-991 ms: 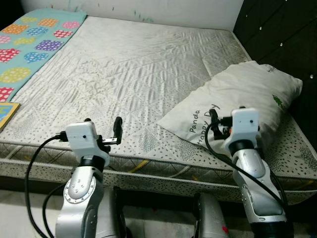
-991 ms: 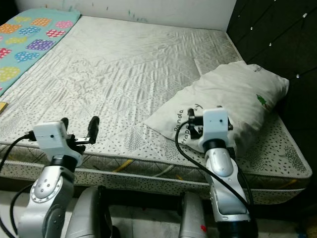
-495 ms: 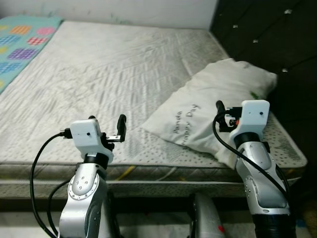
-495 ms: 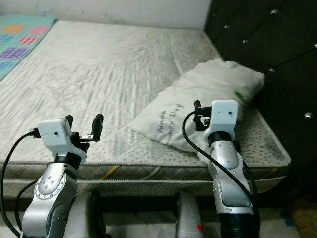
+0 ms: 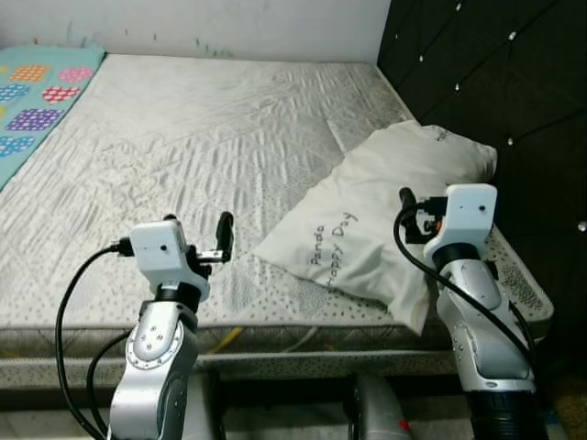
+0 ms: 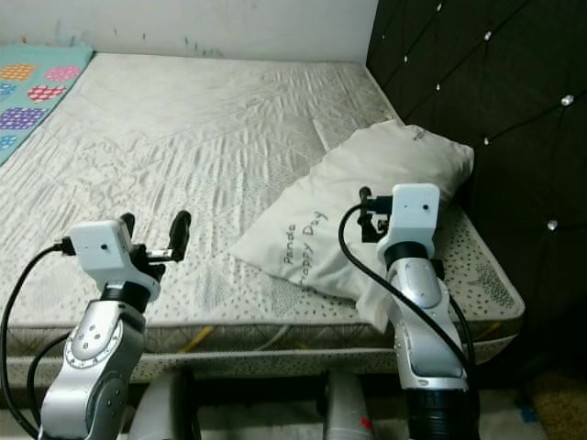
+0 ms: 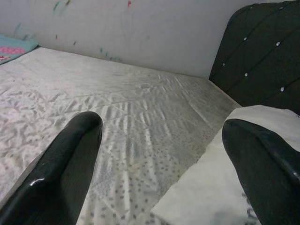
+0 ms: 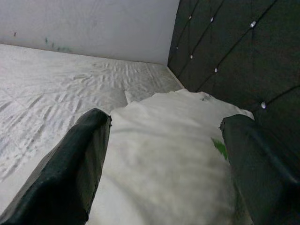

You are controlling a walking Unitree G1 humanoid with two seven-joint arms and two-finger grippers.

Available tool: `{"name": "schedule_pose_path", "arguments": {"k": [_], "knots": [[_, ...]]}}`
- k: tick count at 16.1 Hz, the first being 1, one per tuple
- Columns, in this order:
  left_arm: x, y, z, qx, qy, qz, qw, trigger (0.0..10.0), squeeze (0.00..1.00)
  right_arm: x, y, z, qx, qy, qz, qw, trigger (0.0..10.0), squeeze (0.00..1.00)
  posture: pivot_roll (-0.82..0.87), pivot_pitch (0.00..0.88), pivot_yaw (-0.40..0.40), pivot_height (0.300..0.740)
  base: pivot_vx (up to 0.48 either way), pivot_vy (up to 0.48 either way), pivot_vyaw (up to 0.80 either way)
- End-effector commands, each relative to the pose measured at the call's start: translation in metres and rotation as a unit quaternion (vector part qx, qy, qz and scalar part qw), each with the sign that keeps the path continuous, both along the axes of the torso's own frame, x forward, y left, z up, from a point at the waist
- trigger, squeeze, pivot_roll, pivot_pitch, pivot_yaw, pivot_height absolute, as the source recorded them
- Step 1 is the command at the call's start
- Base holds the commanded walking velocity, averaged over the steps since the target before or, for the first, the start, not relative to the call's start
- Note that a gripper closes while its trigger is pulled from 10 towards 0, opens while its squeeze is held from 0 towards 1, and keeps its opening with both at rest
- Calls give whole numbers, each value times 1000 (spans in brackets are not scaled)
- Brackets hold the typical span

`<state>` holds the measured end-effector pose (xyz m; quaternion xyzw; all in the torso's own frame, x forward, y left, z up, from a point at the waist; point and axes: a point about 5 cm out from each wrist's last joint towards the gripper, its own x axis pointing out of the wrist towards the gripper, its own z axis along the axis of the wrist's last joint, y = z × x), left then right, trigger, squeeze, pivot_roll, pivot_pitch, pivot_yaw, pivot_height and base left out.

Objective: Clean up the room

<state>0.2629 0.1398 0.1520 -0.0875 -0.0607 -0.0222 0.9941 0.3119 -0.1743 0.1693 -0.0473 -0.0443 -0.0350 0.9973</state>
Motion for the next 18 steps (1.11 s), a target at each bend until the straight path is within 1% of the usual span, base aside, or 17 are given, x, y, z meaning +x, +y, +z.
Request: {"name": "schedule_pose_path", "arguments": {"k": [1, 8, 13, 14, 15, 16, 17, 18], "knots": [[2, -2, 1, 3, -3, -6, 1000, 10000, 0, 0, -2, 1, 1, 1, 1, 1000, 10000, 0, -66, 0, -8, 660, 0, 0, 0], [4, -1, 3, 5, -6, -7, 1000, 10000, 0, 6, -5, 4, 5, -1, -8, 1000, 10000, 0, -60, 0, -7, 736, 0, 0, 0], [5, -1, 5, 5, -11, -13, 1000, 10000, 0, 6, -5, 2, 11, 0, -15, 1000, 10000, 0, -56, 0, -2, 740, 0, 0, 0], [5, -1, 4, 5, -7, -10, 1000, 10000, 0, 6, -6, -5, 24, 16, -23, 999, 10000, 0, -55, 0, -1, 740, 0, 0, 0], [5, -1, 4, 5, -7, -10, 1000, 10000, 0, 6, -7, -6, 30, 20, -23, 999, 10000, 0, -54, 0, -1, 740, 0, 0, 0], [6, -1, 5, 5, -7, -10, 1000, 10000, 0, 6, -9, -11, 22, 41, -38, 998, 10000, 0, -52, 0, -1, 740, 0, 0, 0], [6, -1, 5, 5, -7, -11, 1000, 10000, 0, 7, -10, -13, 23, 47, -45, 998, 10000, 0, -52, 0, -1, 740, 0, 0, 0], [6, -1, 4, 6, -7, -13, 1000, 10000, 0, 8, -4, -14, 7, 50, -29, 998, 10000, 0, -51, 0, 0, 740, 0, 0, 0]]}}
